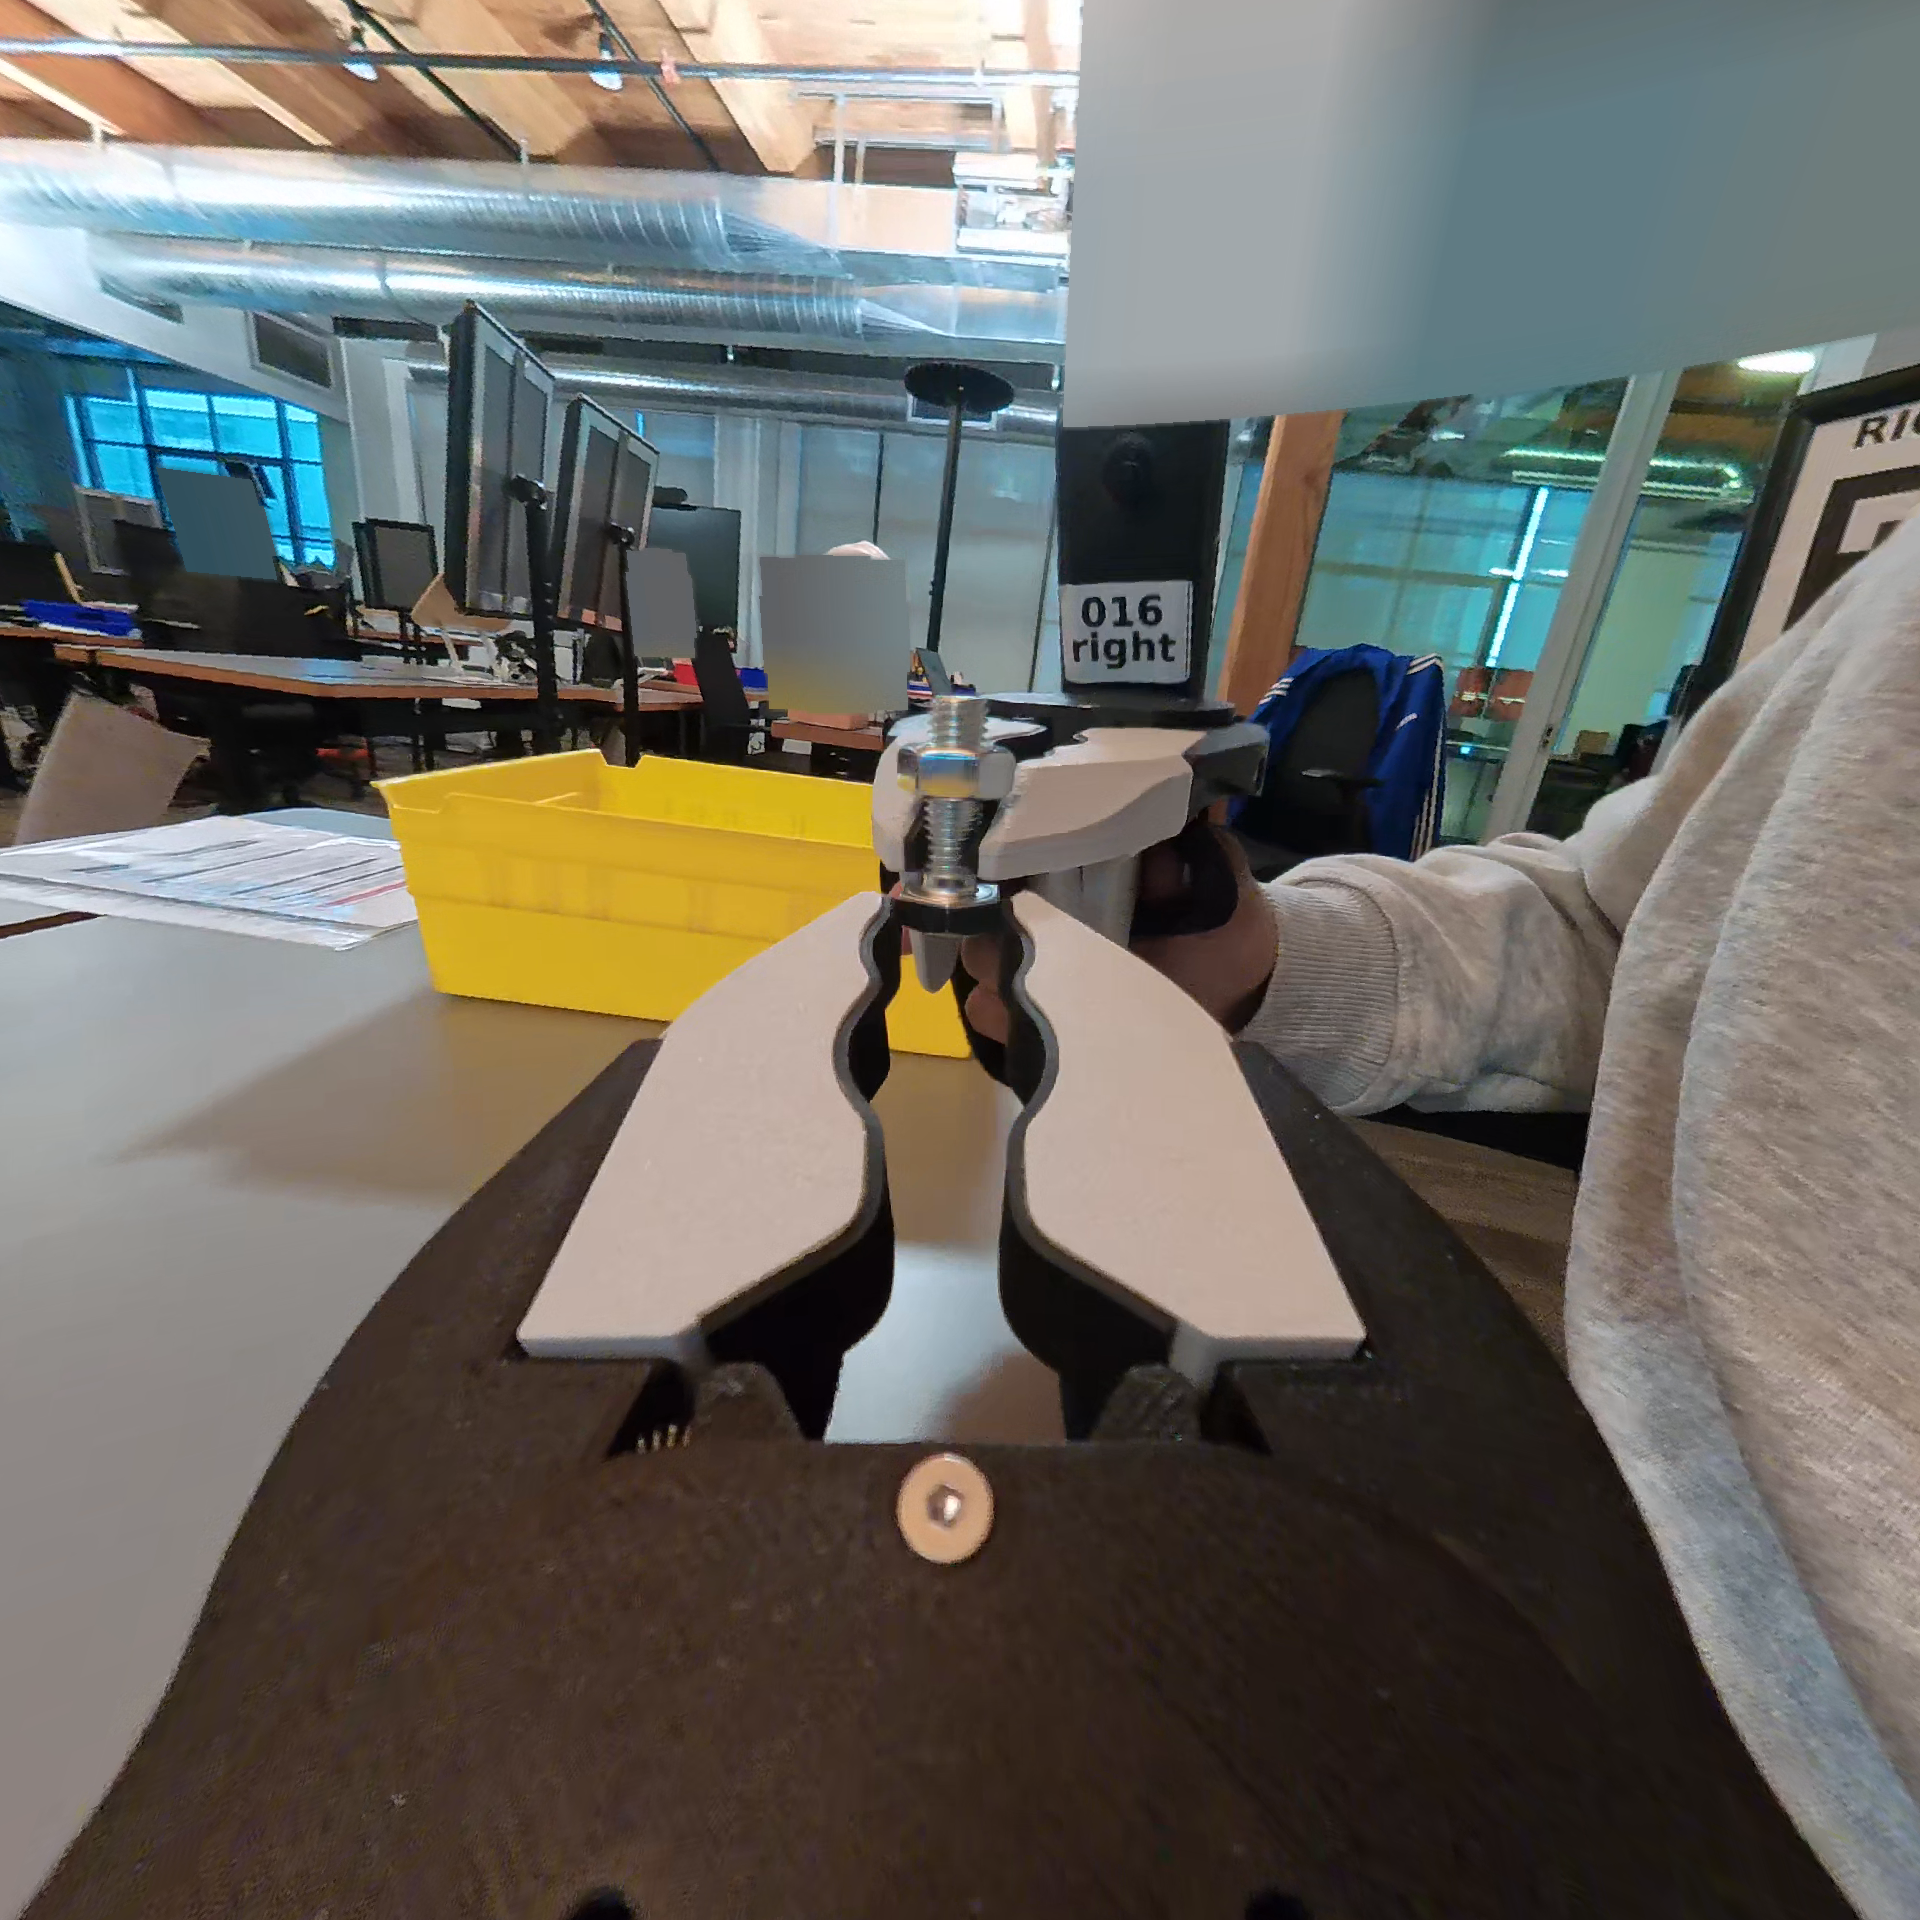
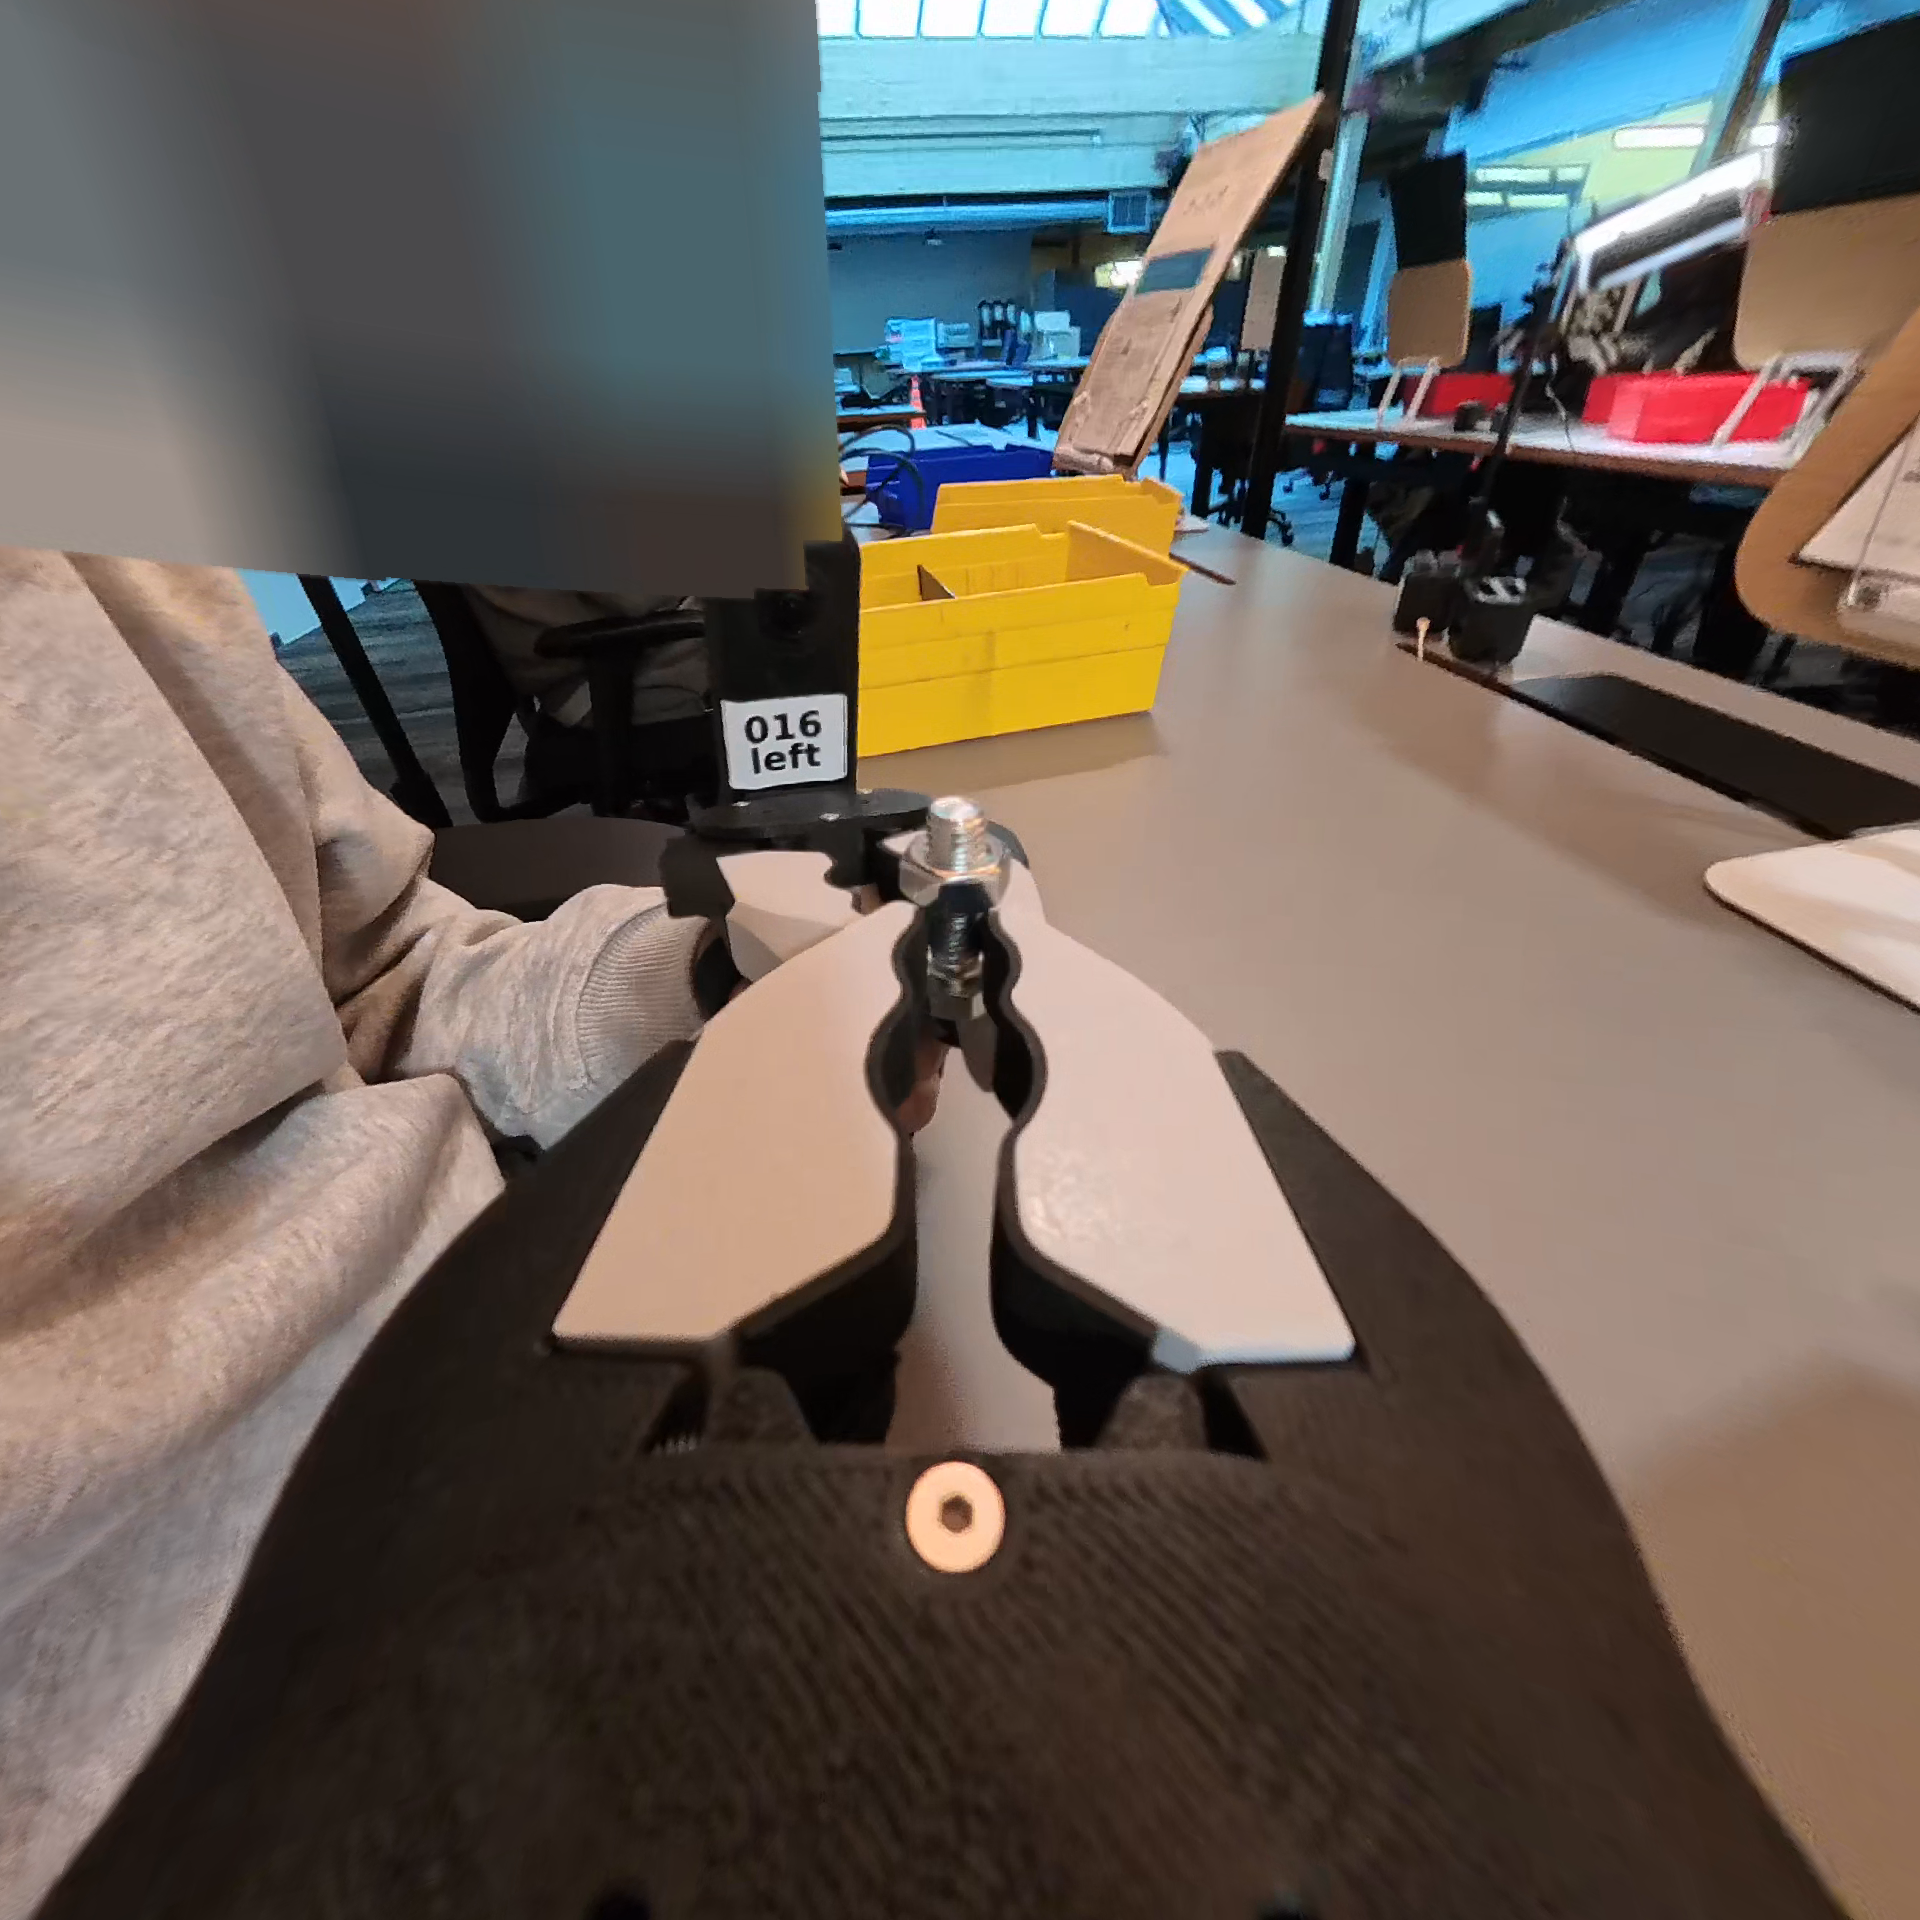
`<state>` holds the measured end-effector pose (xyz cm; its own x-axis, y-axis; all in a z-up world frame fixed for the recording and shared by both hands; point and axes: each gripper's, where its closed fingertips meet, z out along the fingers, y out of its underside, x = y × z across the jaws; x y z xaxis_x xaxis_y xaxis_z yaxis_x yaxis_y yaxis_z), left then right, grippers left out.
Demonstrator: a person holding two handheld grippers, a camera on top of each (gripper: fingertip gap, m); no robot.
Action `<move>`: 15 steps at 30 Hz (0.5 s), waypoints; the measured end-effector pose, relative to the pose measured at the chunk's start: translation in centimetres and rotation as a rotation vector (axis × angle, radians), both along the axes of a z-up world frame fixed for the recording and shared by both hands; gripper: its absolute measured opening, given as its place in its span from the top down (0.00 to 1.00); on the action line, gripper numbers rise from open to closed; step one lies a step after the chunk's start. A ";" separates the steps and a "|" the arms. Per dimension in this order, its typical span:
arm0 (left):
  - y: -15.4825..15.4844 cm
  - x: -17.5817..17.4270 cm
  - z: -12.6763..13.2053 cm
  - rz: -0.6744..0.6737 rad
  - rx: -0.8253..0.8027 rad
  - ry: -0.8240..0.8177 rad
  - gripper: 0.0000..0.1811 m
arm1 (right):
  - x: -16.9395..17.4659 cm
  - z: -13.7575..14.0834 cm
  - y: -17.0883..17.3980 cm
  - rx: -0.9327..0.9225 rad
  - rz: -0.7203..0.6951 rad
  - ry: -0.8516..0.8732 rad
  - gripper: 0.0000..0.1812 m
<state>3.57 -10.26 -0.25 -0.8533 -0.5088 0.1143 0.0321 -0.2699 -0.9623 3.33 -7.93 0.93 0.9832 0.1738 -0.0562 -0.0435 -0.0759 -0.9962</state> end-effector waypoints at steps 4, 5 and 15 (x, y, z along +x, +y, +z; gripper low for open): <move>-0.5 0.2 0.2 0.001 0.001 0.004 0.89 | 0.5 0.4 -0.7 -0.021 -0.009 0.082 0.95; -0.5 0.5 0.3 0.010 -0.003 0.009 0.87 | 0.8 0.8 -1.0 -0.013 -0.027 0.087 0.95; 0.8 1.9 0.9 0.100 -0.028 0.010 0.81 | 12.7 6.1 -12.9 -0.199 -0.704 -0.152 0.95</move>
<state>5.49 -9.44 0.69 -0.7970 -0.5880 0.1381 0.0505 -0.2927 -0.9549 15.99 -20.80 7.03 0.8575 -0.4992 0.1245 -0.0116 -0.2608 -0.9653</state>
